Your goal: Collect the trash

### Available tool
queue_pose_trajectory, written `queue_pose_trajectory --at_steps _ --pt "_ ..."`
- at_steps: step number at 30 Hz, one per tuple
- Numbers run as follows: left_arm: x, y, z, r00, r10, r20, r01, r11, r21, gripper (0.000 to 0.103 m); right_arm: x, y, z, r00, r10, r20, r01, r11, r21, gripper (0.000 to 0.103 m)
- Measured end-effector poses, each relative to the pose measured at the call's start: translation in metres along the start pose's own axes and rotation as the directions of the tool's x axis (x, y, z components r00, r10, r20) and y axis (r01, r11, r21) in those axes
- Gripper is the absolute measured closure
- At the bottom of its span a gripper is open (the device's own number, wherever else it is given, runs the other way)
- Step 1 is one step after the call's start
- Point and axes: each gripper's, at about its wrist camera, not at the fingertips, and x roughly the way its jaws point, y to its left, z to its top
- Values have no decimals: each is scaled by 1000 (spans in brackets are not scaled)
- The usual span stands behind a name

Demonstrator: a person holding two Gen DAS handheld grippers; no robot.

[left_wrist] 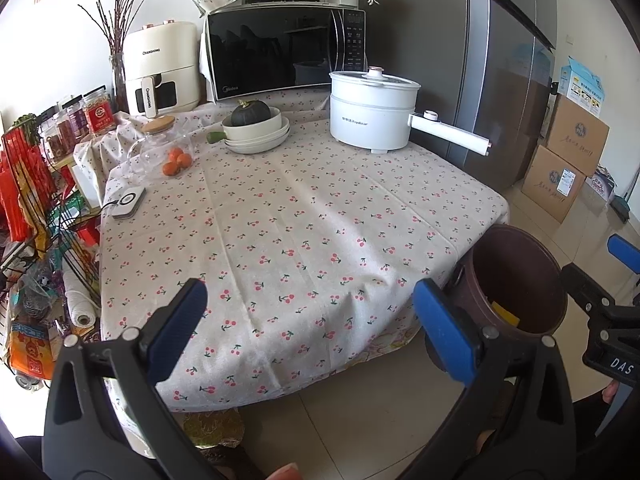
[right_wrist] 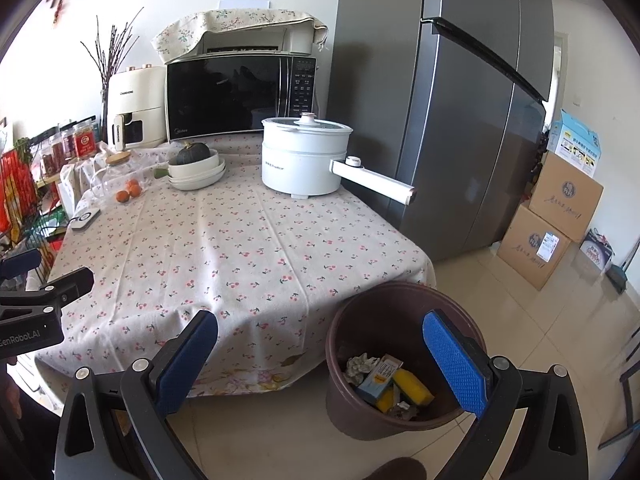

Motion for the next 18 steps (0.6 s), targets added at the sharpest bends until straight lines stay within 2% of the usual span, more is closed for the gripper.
queue_pose_trajectory --at_steps 18 --pt "0 -5 -2 1000 -12 2 12 1000 19 1 -1 1 0 1000 -9 3 9 1000 -8 0"
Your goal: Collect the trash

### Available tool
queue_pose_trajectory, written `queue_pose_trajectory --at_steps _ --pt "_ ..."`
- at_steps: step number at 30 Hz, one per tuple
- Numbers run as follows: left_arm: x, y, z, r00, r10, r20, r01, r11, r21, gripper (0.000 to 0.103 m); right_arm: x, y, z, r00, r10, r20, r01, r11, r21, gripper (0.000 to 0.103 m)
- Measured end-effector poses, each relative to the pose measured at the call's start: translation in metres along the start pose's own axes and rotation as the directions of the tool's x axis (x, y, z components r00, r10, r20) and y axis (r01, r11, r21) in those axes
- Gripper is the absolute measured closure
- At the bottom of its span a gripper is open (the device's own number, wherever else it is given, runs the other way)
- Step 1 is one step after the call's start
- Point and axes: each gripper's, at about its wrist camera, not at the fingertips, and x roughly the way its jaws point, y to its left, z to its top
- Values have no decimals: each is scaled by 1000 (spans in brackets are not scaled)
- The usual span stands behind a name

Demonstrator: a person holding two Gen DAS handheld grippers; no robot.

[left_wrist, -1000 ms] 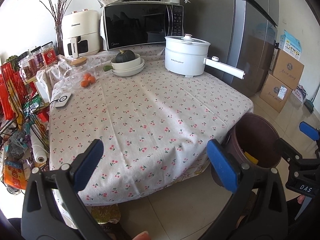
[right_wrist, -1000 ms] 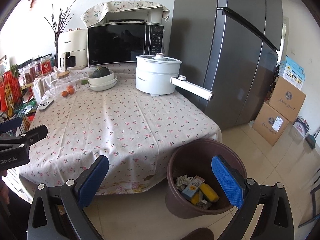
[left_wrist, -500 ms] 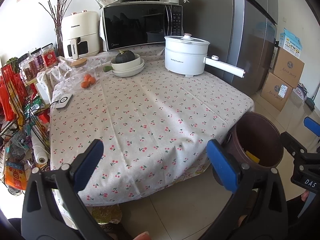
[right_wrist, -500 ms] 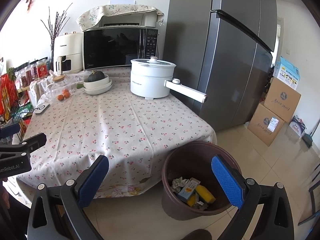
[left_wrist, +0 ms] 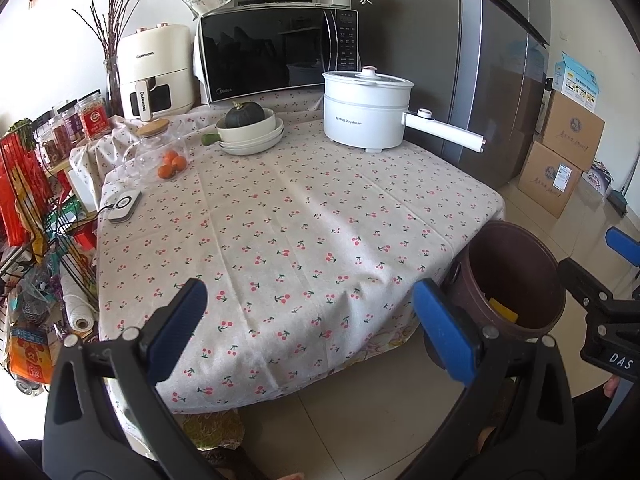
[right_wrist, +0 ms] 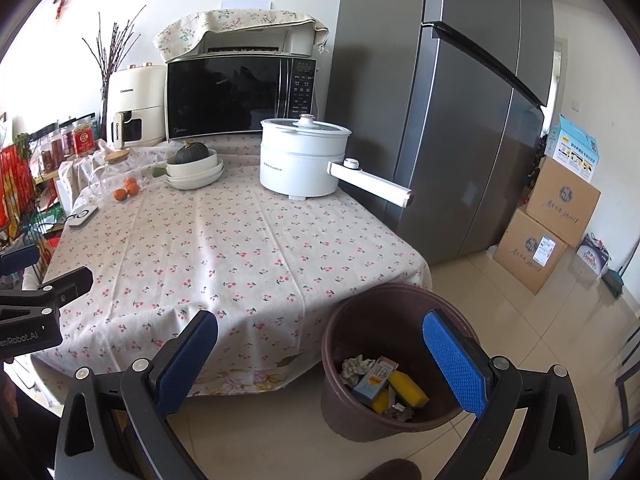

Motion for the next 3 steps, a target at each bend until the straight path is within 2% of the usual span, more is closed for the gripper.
queue_pose_trajectory --at_steps 3 --pt "2 -1 -1 1000 4 -9 -4 1000 6 1 -1 -1 0 1000 -3 2 3 1000 1 0"
